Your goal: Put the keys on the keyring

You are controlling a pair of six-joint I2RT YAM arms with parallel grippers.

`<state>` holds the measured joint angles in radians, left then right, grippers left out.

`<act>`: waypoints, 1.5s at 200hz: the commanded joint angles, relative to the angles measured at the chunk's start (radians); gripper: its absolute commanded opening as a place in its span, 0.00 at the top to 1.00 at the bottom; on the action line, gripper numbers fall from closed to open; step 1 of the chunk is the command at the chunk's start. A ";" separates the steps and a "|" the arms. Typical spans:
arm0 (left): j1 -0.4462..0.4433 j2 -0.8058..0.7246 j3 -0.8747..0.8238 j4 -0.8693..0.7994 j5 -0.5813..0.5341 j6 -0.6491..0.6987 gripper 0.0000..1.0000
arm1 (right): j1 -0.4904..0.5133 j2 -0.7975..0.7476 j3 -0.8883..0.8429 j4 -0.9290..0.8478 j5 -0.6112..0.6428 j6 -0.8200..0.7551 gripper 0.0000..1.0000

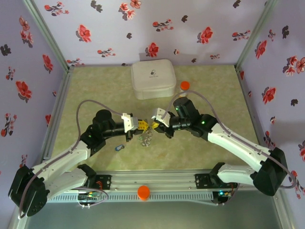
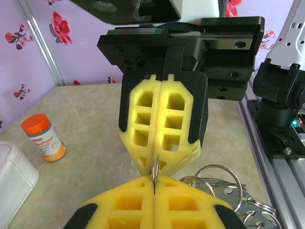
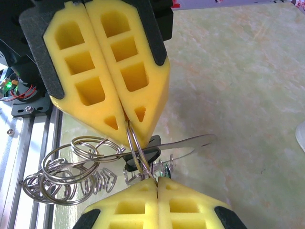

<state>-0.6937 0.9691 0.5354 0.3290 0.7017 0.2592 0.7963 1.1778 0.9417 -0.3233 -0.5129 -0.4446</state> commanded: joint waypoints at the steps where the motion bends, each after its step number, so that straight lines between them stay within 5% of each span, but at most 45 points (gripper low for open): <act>1: 0.000 -0.014 0.021 0.096 0.055 -0.020 1.00 | -0.008 -0.004 0.019 -0.039 0.002 -0.007 1.00; 37: -0.001 -0.004 0.009 0.111 0.055 -0.023 1.00 | -0.029 -0.094 -0.059 0.094 -0.060 0.040 0.81; 91: 0.000 0.003 0.007 0.128 0.058 -0.035 1.00 | -0.029 -0.082 -0.065 0.150 -0.109 0.054 0.78; 149: 0.000 0.004 0.011 0.125 0.062 -0.035 1.00 | -0.029 -0.059 -0.062 0.185 -0.132 0.068 0.80; 204: 0.000 0.012 0.010 0.126 0.061 -0.032 0.95 | -0.030 -0.041 -0.052 0.197 -0.161 0.074 1.00; 225: 0.000 -0.003 0.005 0.090 0.025 -0.012 0.66 | -0.031 -0.040 -0.034 0.138 -0.135 0.046 1.00; 235: 0.000 -0.017 0.007 0.051 -0.001 0.011 0.61 | -0.031 -0.036 -0.008 0.074 -0.104 0.008 1.00; 300: -0.003 -0.007 0.128 -0.295 -0.024 0.156 0.65 | 0.031 0.053 0.205 -0.308 0.116 -0.189 1.00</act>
<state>-0.6918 0.9535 0.6136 0.1520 0.6811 0.3492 0.7982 1.2106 1.0641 -0.4942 -0.4900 -0.5495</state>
